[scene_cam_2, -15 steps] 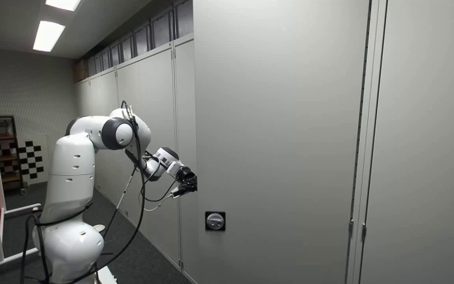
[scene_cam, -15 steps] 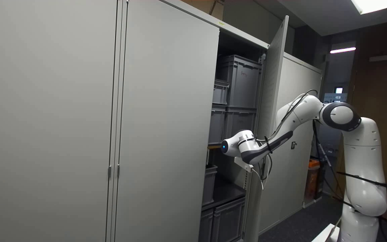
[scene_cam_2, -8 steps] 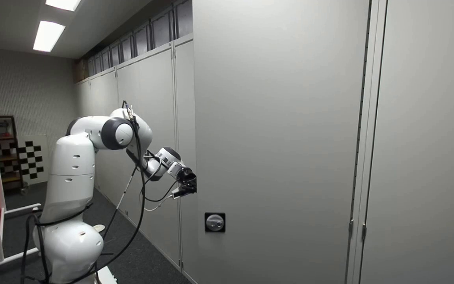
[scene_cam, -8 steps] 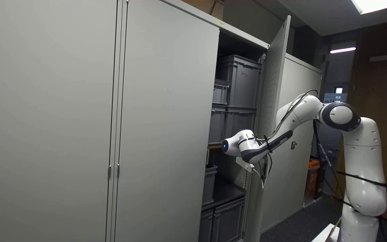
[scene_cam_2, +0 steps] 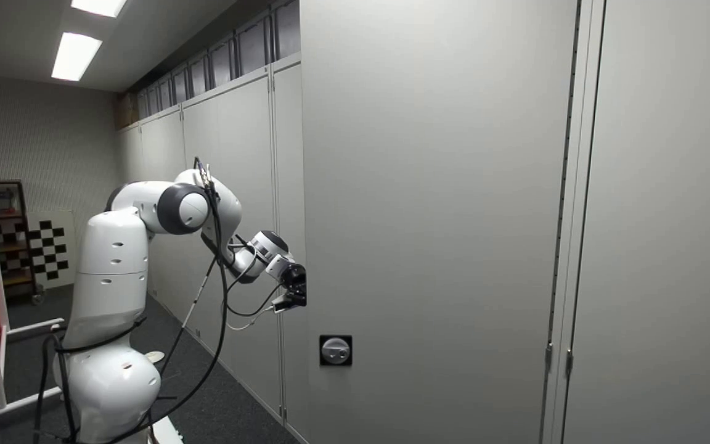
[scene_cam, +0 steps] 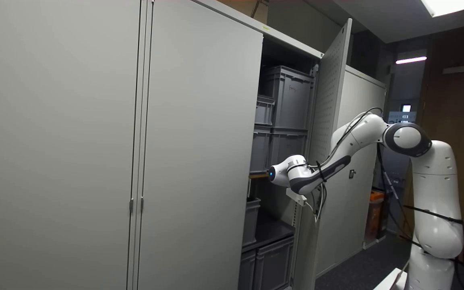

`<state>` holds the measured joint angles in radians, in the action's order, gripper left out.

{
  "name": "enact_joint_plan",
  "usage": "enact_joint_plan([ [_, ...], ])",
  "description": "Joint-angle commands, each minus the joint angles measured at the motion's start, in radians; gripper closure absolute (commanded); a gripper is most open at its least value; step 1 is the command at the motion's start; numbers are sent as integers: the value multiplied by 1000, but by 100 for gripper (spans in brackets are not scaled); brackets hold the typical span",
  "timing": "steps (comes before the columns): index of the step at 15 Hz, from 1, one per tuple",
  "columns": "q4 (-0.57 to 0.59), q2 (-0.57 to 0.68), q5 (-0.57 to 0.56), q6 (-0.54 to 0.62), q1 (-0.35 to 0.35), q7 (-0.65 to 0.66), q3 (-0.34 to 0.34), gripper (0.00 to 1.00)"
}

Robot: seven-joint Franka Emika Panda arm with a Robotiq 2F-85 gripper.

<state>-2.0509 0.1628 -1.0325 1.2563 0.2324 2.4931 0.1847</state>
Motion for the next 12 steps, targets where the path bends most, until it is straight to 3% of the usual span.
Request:
enact_joint_plan([
  [1, -43, -52, 29, -26, -14, 4, -5, 100],
  [12, -71, -83, 58, -32, -34, 5, -24, 100],
])
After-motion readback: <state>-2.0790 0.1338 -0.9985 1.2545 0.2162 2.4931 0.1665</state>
